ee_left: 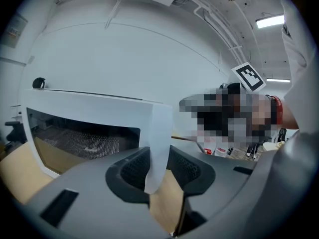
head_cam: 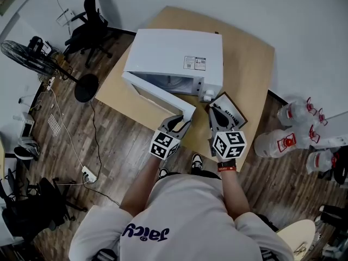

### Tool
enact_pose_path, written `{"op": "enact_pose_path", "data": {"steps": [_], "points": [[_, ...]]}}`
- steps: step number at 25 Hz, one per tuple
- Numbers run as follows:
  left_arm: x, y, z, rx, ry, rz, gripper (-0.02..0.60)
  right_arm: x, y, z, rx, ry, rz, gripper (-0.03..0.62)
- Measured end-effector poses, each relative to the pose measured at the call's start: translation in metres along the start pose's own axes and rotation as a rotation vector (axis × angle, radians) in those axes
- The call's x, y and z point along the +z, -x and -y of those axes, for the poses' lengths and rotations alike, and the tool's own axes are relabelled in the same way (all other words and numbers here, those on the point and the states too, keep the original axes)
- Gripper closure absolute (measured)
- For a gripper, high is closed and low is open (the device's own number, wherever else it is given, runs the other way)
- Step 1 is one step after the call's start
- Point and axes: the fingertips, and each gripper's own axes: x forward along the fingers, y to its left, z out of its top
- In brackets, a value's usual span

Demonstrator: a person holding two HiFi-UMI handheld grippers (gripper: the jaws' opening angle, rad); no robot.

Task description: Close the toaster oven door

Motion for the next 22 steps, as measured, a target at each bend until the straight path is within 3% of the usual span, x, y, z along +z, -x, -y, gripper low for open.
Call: {"op": "enact_pose_path", "data": {"steps": [22], "points": [[0.019,-0.043,-0.015,-0.004,0.024,0.001,0.456,0.006,-0.030,0.009,0.034,-0.003,-0.015,0.581]]}}
